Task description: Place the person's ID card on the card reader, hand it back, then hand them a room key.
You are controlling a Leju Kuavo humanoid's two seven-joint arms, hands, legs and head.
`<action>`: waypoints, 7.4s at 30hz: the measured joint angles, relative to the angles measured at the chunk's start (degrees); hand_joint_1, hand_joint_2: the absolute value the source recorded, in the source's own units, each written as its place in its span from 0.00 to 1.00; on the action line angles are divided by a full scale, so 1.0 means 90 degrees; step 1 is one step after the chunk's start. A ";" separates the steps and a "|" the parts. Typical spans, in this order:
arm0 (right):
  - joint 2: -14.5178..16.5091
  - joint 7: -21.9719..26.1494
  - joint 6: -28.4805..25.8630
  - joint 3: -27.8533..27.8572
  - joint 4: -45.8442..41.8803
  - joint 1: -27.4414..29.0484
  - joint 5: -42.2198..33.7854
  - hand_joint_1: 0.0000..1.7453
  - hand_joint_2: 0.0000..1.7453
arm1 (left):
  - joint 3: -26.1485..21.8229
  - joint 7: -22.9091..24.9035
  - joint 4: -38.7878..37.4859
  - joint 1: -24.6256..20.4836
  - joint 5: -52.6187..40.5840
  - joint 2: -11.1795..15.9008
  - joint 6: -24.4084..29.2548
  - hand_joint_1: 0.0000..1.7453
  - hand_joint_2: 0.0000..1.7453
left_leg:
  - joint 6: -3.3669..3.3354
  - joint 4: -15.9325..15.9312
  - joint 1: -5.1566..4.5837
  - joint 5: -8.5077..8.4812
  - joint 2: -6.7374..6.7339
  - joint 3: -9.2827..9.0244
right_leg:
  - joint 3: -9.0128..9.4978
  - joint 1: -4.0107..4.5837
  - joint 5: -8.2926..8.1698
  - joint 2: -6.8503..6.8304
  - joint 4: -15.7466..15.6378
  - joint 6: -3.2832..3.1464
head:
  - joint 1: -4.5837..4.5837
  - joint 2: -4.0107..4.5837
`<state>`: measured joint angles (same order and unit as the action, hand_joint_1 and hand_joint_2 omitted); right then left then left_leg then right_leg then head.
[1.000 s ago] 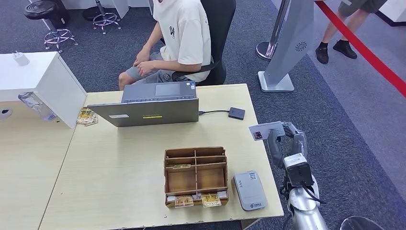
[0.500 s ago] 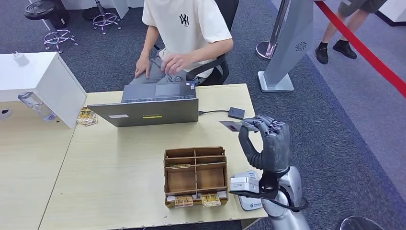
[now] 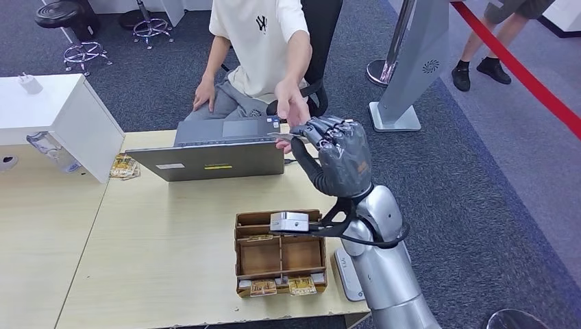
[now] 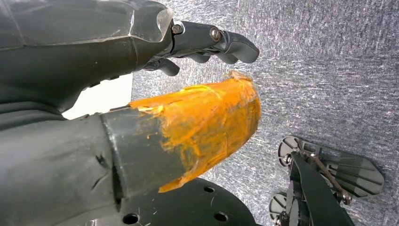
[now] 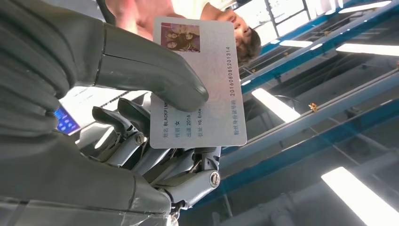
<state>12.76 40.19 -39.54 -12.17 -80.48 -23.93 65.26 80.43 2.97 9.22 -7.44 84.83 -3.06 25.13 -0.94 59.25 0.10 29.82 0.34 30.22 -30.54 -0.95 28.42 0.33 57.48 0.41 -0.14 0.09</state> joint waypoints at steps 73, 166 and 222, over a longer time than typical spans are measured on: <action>0.0230 -0.0046 -0.0005 -0.0093 -0.1454 0.2911 -0.0766 0.82 1.00 | 0.0128 -0.0123 -0.0002 -0.0004 0.0131 -0.0048 0.0083 0.00 0.00 | -0.0002 -0.0001 0.0000 -0.0001 -0.0003 0.0021 | -0.0022 0.0000 0.0000 0.0000 -0.0002 0.0000 | 0.0000 0.0000; 0.0078 -0.0211 -0.0017 0.0804 0.1607 0.2331 0.0149 1.00 1.00 | 0.0087 -0.0121 -0.0002 0.0002 0.0155 0.0036 0.0076 0.00 0.00 | -0.0002 -0.0001 0.0000 -0.0002 -0.0003 0.0021 | -0.0022 0.0000 -0.0001 0.0001 -0.0002 0.0000 | 0.0001 0.0000; -0.0907 -0.0465 0.0133 -0.1340 -0.0264 0.1175 -0.4011 1.00 1.00 | 0.0056 -0.0012 -0.0002 -0.0003 0.0112 -0.0012 0.0066 0.00 0.00 | -0.0003 0.0000 0.0000 -0.0007 -0.0005 0.0029 | -0.0030 0.0000 -0.0009 0.0002 -0.0001 0.0000 | 0.0000 0.0000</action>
<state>4.60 36.00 -38.34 -24.23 -82.85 -13.35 29.17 80.94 2.86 9.20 -7.47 85.84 -3.16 25.73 -0.97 59.25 0.09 29.76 0.30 30.48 -30.81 -0.95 28.34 0.35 57.48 0.41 -0.14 0.09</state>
